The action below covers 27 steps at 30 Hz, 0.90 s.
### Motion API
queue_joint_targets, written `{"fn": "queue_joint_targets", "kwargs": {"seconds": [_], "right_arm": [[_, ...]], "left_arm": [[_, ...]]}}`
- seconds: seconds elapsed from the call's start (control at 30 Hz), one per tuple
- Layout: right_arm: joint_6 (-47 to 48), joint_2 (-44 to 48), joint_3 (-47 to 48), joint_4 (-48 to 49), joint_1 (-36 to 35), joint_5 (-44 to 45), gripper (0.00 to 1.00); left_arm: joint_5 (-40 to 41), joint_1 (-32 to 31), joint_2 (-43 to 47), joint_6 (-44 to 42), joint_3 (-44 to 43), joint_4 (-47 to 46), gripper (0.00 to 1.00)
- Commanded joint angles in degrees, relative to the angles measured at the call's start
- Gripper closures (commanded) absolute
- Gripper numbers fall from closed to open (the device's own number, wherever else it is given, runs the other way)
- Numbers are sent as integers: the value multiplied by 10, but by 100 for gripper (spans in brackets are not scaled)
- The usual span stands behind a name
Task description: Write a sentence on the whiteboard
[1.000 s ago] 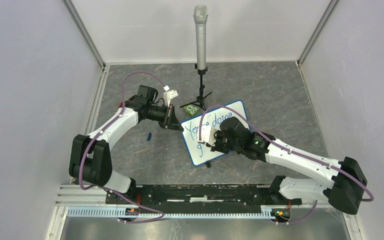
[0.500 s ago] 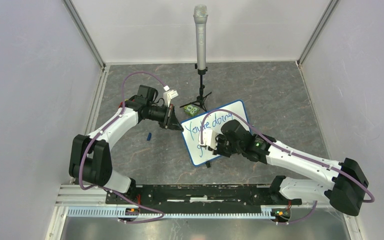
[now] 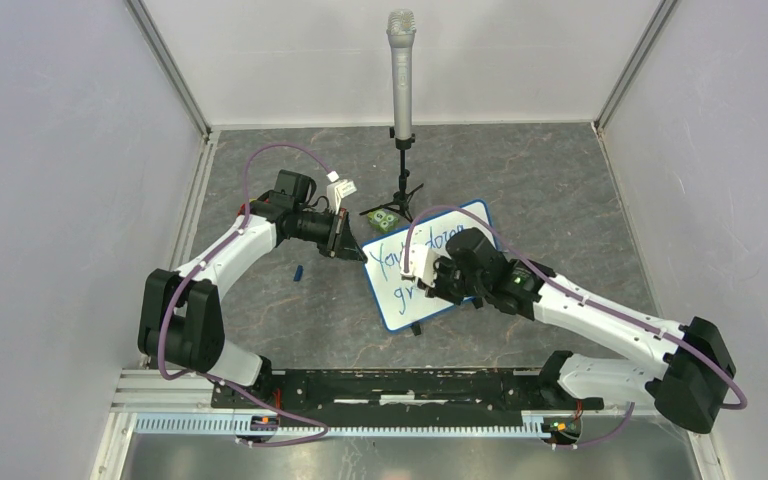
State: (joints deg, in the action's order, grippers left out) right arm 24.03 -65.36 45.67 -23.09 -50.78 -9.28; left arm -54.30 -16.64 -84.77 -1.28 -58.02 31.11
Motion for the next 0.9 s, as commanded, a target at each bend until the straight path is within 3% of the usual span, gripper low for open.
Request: {"fn": "queue_joint_targets", "kwargs": {"seconds": [0.0, 0.47, 0.87], "right_arm": [[0, -4, 25, 13, 10, 2, 100], [13, 37, 15, -27, 12, -25, 100], [4, 5, 8, 10, 12, -25, 100]], "left_arm": [[10, -1, 1, 0, -12, -7, 97], [9, -1, -1, 0, -14, -6, 97], [10, -1, 3, -2, -12, -5, 98]]}}
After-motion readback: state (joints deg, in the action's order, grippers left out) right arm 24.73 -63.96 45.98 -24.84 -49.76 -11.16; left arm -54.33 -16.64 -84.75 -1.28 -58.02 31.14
